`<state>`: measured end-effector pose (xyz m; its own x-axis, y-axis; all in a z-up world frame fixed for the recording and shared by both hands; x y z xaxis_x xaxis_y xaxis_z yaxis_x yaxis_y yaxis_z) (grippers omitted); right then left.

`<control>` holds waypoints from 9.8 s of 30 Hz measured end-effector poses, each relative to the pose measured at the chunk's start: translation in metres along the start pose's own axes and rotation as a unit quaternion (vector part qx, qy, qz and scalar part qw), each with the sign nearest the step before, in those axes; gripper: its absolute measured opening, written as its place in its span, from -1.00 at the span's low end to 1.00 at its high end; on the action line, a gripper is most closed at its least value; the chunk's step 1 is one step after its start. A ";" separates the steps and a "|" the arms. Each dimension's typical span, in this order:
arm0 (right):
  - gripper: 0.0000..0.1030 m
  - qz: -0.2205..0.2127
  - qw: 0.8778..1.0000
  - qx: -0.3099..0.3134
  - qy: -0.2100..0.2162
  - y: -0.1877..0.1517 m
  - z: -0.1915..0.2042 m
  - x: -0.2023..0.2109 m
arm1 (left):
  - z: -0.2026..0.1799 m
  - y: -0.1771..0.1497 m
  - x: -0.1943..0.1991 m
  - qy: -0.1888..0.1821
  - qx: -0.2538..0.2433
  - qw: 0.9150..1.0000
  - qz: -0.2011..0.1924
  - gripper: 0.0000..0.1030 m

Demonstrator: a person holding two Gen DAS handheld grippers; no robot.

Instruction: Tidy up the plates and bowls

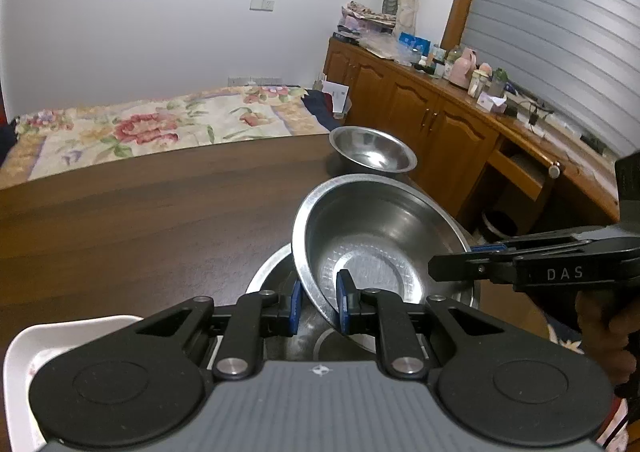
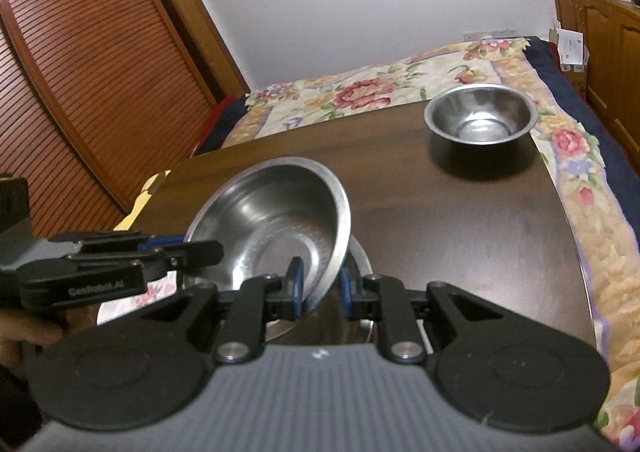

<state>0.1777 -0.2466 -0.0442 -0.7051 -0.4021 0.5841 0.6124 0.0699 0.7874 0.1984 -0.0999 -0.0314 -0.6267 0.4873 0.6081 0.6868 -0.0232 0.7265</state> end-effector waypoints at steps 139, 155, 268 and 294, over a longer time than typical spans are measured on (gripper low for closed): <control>0.44 -0.066 0.988 -0.021 -0.136 0.054 -0.179 -0.062 | -0.051 0.128 -0.189 0.023 -0.108 0.994 0.014 0.30; 0.05 -0.062 0.991 -0.062 -0.099 0.053 -0.182 -0.076 | -0.037 0.134 -0.234 -0.015 -0.015 0.996 0.084 -0.14; -0.54 -0.055 0.997 0.053 -0.030 -0.039 0.026 0.007 | -0.009 -0.042 0.014 0.030 -0.030 0.999 -0.008 -0.53; -0.45 -0.068 0.979 0.155 -0.113 -0.041 0.037 -0.002 | -0.013 -0.060 0.006 0.067 -0.032 0.996 -0.041 -0.52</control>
<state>0.1412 -0.2150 -0.0705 -0.8556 -0.2171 0.4699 0.3931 0.3181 0.8627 0.1480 -0.1068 -0.0672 -0.7262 0.3687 0.5802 0.6092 -0.0460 0.7917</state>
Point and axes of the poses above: each gripper's, at about its wrist camera, not at the fingertips, and x roughly against the way its jaws point, z to its left, y to its top, the point moved 5 cm from there along -x, roughly the way its jaws point, and after that the axes turned 11 degrees about x, right-handed, at the moved point
